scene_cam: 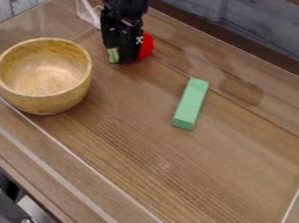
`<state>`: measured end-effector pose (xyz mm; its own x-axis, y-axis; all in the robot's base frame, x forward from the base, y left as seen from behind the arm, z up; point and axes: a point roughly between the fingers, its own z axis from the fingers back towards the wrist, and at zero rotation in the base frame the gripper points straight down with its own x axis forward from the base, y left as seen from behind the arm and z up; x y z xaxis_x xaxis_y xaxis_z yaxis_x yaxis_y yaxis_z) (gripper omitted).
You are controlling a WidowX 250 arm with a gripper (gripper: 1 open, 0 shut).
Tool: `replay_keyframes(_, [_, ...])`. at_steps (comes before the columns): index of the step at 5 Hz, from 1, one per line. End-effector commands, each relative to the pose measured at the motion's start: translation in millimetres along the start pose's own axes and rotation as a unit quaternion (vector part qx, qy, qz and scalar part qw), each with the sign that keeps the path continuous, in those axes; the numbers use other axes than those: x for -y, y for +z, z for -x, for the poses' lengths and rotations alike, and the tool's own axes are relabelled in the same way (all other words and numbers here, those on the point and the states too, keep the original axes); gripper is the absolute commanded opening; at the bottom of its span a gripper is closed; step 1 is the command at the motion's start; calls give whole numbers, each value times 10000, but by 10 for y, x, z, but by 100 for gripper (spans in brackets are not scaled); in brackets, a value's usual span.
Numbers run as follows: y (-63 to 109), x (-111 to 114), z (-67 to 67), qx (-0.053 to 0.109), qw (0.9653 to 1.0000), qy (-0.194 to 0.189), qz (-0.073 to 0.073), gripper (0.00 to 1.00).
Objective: Move the red fruit to the right
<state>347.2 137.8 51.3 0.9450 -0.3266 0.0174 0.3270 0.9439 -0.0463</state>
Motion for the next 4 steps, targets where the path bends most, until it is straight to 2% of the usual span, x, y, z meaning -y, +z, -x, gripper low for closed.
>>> replay_keyframes(1, [533,35,5,406,9985,67,-356,0])
replay_keyframes(2, [715,81,11,557,9968,330,-467,0])
replay_keyframes(3, [604,127,-16,514,9967,418,-471,100])
replay_keyframes(4, [570,198,-58,476,9975,247,-466,100])
